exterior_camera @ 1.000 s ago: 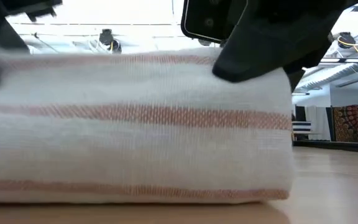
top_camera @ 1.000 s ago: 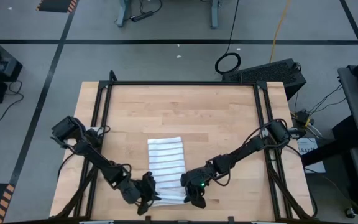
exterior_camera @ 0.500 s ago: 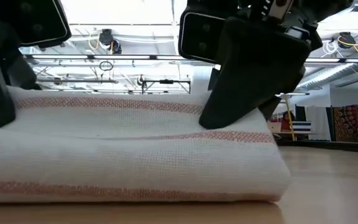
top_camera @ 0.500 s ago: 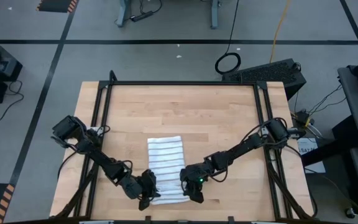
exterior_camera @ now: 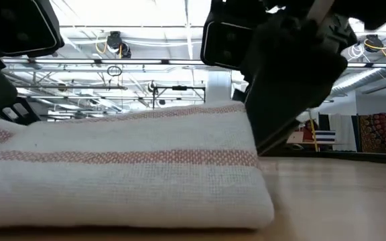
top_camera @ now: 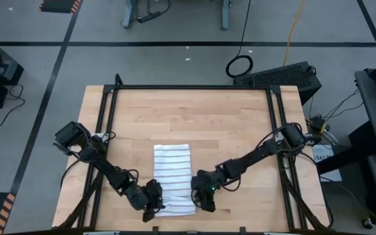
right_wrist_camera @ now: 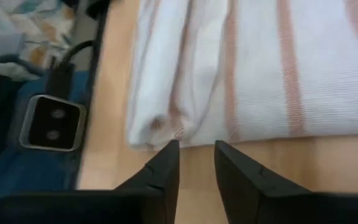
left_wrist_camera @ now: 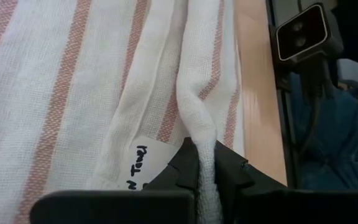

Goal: Roll towel
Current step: Roll the white towel

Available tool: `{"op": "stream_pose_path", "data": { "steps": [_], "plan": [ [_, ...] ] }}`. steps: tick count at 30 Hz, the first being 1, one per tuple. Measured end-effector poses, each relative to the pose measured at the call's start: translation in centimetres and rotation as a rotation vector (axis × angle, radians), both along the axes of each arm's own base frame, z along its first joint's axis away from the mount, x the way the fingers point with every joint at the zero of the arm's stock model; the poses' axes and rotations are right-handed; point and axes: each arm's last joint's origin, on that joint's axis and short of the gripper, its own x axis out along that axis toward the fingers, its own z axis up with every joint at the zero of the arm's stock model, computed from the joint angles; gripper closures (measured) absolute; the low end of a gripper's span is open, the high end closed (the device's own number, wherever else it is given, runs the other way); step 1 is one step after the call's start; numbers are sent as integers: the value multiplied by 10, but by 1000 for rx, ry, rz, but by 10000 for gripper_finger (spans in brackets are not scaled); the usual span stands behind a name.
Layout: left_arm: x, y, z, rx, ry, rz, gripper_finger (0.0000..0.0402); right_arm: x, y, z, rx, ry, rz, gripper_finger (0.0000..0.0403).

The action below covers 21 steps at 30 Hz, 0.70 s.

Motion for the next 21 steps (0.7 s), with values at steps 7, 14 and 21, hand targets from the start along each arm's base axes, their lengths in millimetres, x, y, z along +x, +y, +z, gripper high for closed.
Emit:
{"op": "stream_pose_path", "data": {
  "steps": [7,14,21],
  "plan": [
    [0,0,0,5,-8,5,379,-8,22,6,-120,-111,-3,296],
    [0,-1,1,20,-19,-4,334,-17,37,9,-199,-152,-19,306],
    [-1,-2,2,-21,6,-57,278,-19,36,18,-310,-225,-55,332]
  ]
}}
